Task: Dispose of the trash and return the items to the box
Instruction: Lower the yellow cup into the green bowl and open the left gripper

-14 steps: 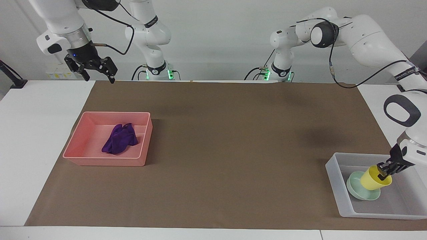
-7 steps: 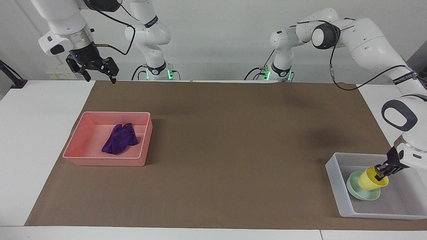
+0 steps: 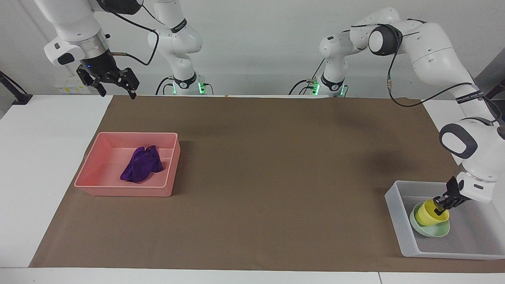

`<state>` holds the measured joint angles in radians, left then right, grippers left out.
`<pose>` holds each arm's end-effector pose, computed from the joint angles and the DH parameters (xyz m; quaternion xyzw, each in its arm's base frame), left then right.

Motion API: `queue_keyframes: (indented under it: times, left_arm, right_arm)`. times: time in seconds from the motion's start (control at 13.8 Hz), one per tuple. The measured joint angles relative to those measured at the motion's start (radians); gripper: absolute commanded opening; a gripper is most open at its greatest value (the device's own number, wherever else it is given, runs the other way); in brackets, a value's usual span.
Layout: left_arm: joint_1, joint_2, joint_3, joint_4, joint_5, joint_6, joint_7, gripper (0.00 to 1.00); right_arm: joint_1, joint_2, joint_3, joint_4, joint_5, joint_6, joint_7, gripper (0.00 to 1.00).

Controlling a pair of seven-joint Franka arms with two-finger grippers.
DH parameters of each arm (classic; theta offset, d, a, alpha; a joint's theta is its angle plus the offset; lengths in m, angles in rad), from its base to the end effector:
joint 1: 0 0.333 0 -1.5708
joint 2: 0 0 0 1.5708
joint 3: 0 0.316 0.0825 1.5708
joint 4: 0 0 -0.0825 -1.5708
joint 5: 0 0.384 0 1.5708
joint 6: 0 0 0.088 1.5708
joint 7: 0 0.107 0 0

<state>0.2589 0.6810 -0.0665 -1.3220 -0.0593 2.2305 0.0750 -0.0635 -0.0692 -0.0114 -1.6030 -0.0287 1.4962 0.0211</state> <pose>0.7401 0.1548 0.3572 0.9890 0.0833 0.1190 0.0297 0.5233 -0.0428 0.6404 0.9985 -0.0487 -0.0192 0.0134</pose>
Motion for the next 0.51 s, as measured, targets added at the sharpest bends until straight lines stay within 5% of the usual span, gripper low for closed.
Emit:
queue_keyframes:
  times: [0.07,0.14,0.51]
  left_arm:
    - [0.000,-0.004,0.000,0.000,0.000,0.000,0.000,0.94]
    - [0.000,-0.008,0.000,-0.001,0.000,0.000,0.000,1.00]
    - [0.000,-0.024,-0.001,-0.003,0.013,-0.002,0.007,1.00]
  right_arm:
    - [0.000,0.000,0.000,0.000,0.000,0.000,0.000,1.00]
    - [0.000,0.000,0.000,0.000,0.000,0.000,0.000,1.00]
    - [0.000,-0.001,0.000,0.000,0.000,0.000,0.000,1.00]
